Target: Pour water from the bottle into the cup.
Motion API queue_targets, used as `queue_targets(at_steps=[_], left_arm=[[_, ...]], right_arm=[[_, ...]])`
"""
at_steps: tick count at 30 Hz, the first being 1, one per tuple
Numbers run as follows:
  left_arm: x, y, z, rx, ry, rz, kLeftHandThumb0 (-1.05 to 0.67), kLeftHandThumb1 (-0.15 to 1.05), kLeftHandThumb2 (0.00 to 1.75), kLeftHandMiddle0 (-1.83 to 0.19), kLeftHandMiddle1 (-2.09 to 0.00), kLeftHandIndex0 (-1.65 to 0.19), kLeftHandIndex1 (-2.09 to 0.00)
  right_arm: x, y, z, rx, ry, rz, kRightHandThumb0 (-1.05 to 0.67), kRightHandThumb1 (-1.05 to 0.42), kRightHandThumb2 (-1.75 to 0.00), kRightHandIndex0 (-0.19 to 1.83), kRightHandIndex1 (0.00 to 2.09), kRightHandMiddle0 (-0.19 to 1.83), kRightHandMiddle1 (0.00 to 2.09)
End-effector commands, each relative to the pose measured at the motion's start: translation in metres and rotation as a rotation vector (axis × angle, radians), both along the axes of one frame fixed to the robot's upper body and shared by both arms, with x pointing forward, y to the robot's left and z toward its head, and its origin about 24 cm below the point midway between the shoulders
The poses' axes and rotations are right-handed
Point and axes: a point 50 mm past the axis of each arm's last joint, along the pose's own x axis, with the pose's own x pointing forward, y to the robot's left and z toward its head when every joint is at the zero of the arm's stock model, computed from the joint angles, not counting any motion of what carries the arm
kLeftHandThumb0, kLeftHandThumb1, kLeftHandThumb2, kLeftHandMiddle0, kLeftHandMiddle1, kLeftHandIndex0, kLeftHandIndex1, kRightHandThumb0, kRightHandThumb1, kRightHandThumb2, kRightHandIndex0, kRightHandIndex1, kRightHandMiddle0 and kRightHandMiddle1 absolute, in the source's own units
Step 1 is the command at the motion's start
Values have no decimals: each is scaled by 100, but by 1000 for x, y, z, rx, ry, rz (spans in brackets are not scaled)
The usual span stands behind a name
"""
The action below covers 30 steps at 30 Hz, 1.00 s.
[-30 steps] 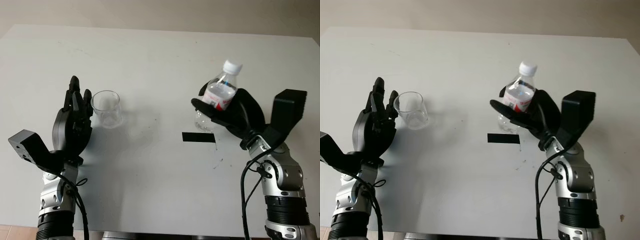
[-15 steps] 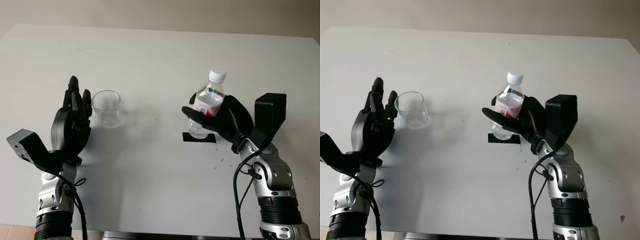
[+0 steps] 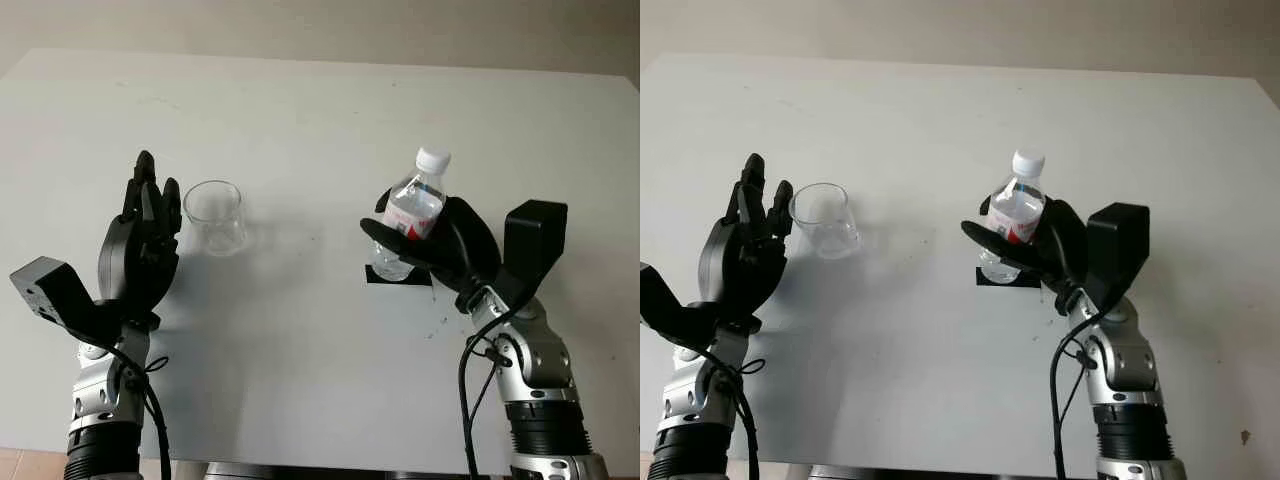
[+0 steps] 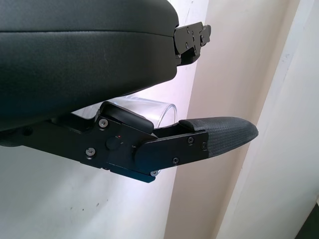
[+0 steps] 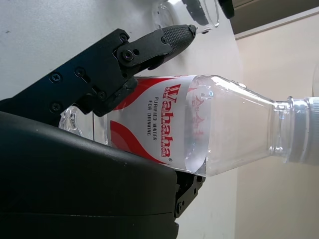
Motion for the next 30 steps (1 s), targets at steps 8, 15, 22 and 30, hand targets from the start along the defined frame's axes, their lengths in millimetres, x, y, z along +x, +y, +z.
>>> queue_targets(at_steps=[8,15,22,30], left_arm=[[-2,5,2,8,-8,10,-83,105,60,15,-5,17,-5],[-2,5,1,11,-4,11,-84,105,57,16,-5,17,-5],[-2,5,2,12,-5,7,-84,105,57,14,-6,17,-6],[-1,5,2,9,-7,4,-83,105,57,13,-6,17,-6]], right_arm=[[-5,3,-11,25,6,-13,-25,-105,-28,121,209,92,209],[-10,3,-16,-25,-30,-52,-28,-105,-22,103,209,84,209],[-16,2,-18,-118,-82,-100,-47,-97,-5,-17,192,-17,180],[-19,2,-22,-191,-107,-57,-60,-91,-5,-9,39,-14,50]])
